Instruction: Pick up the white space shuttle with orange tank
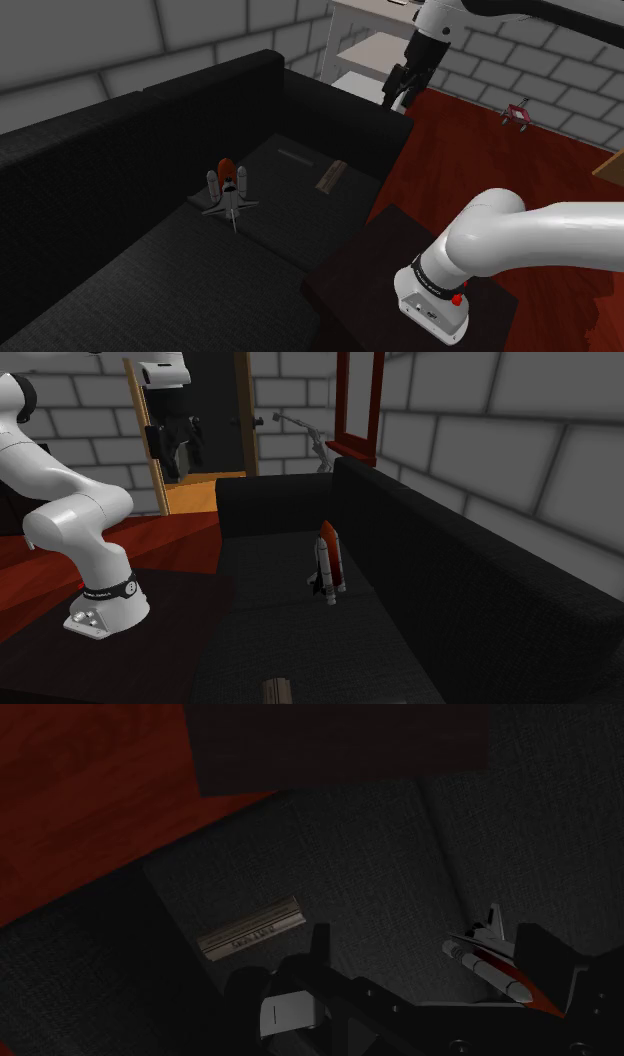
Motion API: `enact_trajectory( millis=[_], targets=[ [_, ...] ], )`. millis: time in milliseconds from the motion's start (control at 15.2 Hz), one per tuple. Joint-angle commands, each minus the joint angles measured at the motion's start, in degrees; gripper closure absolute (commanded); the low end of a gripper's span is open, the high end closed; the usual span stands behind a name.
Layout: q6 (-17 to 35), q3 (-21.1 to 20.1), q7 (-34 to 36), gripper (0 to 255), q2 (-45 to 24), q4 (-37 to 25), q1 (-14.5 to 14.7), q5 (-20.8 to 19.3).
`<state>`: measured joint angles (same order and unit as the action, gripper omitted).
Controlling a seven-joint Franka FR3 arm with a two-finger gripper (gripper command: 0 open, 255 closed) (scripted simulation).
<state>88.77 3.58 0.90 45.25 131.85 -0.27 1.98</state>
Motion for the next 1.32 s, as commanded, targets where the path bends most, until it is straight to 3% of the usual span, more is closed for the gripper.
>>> enact_trajectory(
  millis=[0,726,1254],
  targets=[
    [0.0,0.0,0.0,0,0.0,0.0,0.0,0.0],
    [18.1,-14.5,16.9,0,-8.0,6.5,1.5,4.2],
    [30.5,-25.3,30.8,0,-21.2,4.0,0.3,2.0]
  ],
)
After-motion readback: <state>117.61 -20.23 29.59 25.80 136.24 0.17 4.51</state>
